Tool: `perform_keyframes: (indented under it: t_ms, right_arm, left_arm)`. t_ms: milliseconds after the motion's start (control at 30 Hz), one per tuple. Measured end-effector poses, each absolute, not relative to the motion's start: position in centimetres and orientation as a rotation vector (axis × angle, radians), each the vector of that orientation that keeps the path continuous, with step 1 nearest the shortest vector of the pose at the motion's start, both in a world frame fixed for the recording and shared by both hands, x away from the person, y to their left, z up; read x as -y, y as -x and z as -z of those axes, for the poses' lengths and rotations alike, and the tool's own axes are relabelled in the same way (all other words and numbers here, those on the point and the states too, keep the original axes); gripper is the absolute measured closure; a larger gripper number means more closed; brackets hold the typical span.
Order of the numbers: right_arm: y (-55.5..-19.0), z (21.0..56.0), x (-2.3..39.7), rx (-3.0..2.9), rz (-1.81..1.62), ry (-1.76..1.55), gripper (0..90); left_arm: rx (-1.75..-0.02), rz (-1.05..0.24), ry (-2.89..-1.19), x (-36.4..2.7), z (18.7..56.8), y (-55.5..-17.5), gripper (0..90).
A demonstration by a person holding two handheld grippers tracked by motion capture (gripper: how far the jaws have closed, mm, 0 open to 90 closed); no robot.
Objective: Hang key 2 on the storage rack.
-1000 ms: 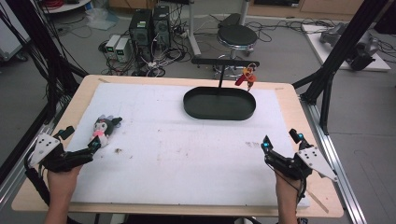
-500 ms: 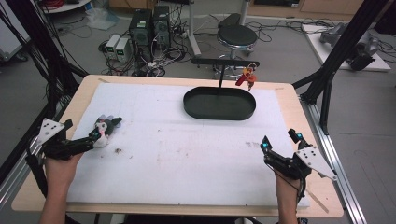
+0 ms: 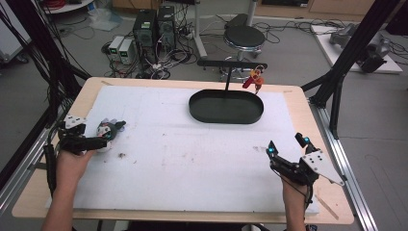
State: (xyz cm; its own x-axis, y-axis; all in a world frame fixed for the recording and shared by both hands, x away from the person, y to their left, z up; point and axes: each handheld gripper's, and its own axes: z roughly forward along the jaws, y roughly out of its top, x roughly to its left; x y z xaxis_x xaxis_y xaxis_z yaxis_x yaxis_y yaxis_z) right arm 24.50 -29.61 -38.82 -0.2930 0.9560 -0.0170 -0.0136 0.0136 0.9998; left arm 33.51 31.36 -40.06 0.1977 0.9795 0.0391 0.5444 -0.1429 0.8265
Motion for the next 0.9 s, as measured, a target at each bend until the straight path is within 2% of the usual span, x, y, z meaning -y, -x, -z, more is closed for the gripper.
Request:
perform_keyframes:
  t_ms: [167,500,900]
  right_arm:
    - [-24.6,38.9,29.5,-1.425,-1.415,-1.031,9.8]
    - [-24.4,38.9,29.4,-1.43,-1.401,-1.017,9.8]
    - [-24.3,38.9,29.4,-1.429,-1.394,-1.017,9.8]
  left_arm:
    - [-1.465,-0.772,-1.854,-31.1,41.0,-34.3,1.7]
    - [-1.504,-0.727,-1.876,-31.1,41.9,-35.3,2.0]
    - [-1.535,-0.643,-1.941,-30.9,43.3,-36.3,25.1]
